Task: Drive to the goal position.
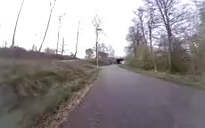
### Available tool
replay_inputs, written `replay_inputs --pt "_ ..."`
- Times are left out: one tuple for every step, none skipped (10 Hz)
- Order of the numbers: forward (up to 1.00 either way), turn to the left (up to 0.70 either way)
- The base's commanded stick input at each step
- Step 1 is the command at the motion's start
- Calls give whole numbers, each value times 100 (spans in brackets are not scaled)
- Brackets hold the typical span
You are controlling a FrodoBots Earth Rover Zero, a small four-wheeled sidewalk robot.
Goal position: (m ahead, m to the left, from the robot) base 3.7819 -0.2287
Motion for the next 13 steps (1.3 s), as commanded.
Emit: replay_inputs --pt "70 0" --pt "70 0" --pt "70 0" --pt "70 0" --pt "70 -7" --pt "70 -27" --pt "70 -26" --pt "70 -20" --pt "70 -14" --pt "70 -8" --pt "70 -2" --pt "70 0" --pt "70 0"
